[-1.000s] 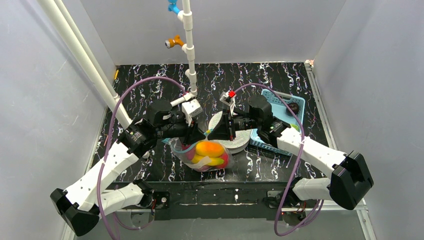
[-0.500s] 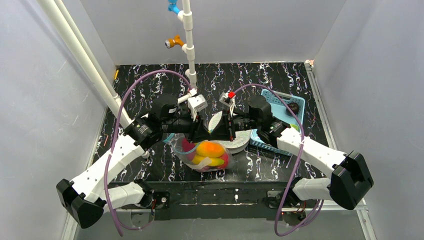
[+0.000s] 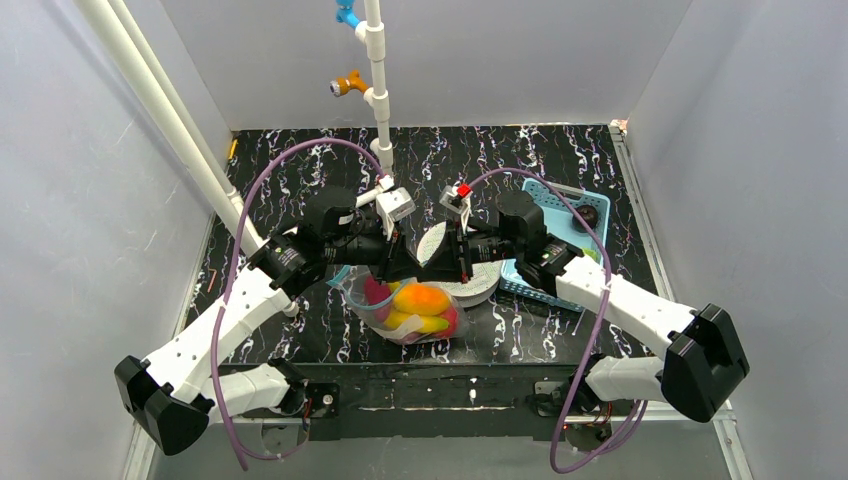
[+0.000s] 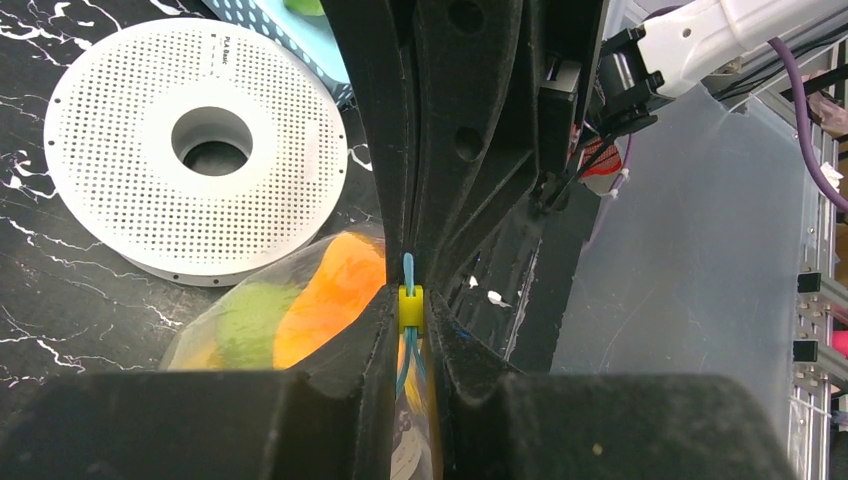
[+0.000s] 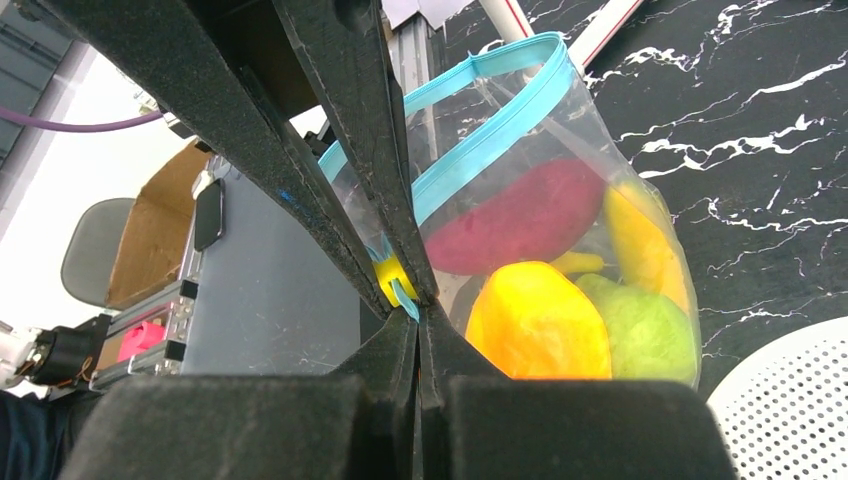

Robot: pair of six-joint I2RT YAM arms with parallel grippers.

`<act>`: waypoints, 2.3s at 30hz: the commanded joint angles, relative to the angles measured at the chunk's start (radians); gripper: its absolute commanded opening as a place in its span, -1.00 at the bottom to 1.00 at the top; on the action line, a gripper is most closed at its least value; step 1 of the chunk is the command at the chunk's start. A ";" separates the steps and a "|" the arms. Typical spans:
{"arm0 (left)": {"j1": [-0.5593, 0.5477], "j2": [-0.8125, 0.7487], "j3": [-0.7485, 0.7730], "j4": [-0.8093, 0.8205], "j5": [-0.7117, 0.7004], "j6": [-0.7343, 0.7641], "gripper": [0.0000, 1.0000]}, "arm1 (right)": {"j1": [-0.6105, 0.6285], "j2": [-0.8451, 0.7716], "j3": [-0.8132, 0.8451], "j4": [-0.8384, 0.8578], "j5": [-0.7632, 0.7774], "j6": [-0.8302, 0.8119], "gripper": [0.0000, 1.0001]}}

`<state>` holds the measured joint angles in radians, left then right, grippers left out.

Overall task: Place the food in the zip-top bag and seal the zipper
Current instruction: Zip the zipper food storage bag at the center of the board.

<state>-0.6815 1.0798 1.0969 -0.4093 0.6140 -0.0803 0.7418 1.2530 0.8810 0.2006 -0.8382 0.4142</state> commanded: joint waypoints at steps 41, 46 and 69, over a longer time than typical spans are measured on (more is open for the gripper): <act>-0.001 -0.139 -0.012 -0.232 -0.306 0.075 -1.00 | -0.056 -0.497 -0.263 -0.326 1.071 0.260 -0.97; -0.001 -0.179 -0.033 -0.268 -0.338 0.070 -1.00 | -0.057 -0.534 -0.257 -0.353 1.116 0.222 -0.97; -0.001 -0.257 -0.055 -0.365 -0.490 0.048 -0.67 | -0.054 -0.435 -0.219 -0.255 0.807 0.056 -0.97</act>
<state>-0.6899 0.8399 1.0245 -0.7082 0.1646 -0.0370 0.7046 0.7991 0.6262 -0.1134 0.0599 0.5616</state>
